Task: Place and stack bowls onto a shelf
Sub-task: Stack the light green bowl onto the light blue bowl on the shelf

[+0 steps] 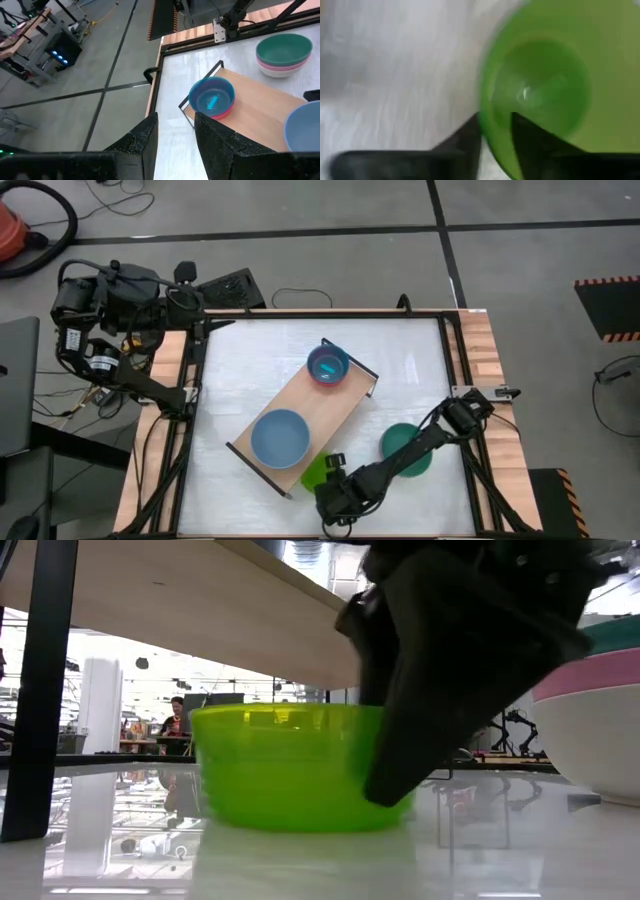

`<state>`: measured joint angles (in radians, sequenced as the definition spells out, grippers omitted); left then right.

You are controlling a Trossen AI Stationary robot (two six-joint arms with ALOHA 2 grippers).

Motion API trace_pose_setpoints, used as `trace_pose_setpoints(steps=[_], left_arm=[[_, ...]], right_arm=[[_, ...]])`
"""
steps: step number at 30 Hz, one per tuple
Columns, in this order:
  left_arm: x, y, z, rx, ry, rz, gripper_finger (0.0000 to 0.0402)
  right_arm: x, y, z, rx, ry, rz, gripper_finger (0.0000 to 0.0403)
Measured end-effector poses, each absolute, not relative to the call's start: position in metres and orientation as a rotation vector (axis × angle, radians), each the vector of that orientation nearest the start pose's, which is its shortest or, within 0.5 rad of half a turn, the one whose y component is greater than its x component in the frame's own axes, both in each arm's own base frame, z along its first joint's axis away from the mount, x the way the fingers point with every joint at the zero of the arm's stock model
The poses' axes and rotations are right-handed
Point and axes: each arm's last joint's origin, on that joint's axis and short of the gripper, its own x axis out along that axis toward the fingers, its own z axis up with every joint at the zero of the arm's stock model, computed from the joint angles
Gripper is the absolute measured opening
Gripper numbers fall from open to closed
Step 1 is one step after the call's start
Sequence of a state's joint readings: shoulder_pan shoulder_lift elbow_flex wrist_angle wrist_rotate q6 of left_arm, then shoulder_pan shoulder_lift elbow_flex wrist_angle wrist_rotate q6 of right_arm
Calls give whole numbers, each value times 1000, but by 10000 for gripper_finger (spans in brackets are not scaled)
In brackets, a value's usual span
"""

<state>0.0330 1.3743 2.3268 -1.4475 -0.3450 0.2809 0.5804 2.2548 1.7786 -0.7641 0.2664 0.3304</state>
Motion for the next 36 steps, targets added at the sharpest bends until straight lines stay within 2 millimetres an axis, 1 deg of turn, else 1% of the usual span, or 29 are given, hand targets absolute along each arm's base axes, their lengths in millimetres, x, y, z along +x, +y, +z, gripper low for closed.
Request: trace_pose_setpoints(steps=[3, 4, 7, 10, 13, 15, 17, 20, 24, 26, 29, 31, 33, 36], left_arm=[[145, 14, 552, 329, 535, 276, 114], [145, 13, 552, 324, 534, 262, 114], [149, 12, 551, 304, 530, 189, 114], [157, 9, 548, 246, 530, 108, 114], [171, 5, 544, 179, 545, -21, 114], [182, 0, 540, 145, 559, -134, 114], [196, -9, 534, 146, 584, -245, 114], [220, -27, 523, 218, 629, -365, 114], [251, -53, 504, 411, 685, -455, 114], [266, -66, 493, 531, 714, -459, 114], [285, -83, 479, 687, 756, -401, 114], [296, -93, 472, 757, 764, -350, 115], [304, -100, 466, 826, 767, -345, 115], [315, -110, 464, 894, 706, -388, 115]], right_arm=[[386, 249, 159, -188, 1184, 53, 36], [384, 250, 162, -180, 1192, 54, 24], [376, 259, 167, -109, 1208, 62, 25], [360, 270, 180, -74, 1225, 67, 24], [339, 283, 206, -33, 1191, 79, 24], [325, 287, 225, -2, 1182, 80, 24], [308, 289, 244, 28, 1180, 75, 24], [289, 286, 274, 84, 1160, 79, 24], [267, 278, 310, 173, 1109, 99, 24], [259, 271, 329, 239, 1070, 100, 24], [248, 256, 354, 346, 976, 22, 24], [242, 246, 366, 397, 913, -45, 24], [238, 240, 375, 409, 875, -45, 24], [235, 237, 381, 321, 857, 15, 24]])
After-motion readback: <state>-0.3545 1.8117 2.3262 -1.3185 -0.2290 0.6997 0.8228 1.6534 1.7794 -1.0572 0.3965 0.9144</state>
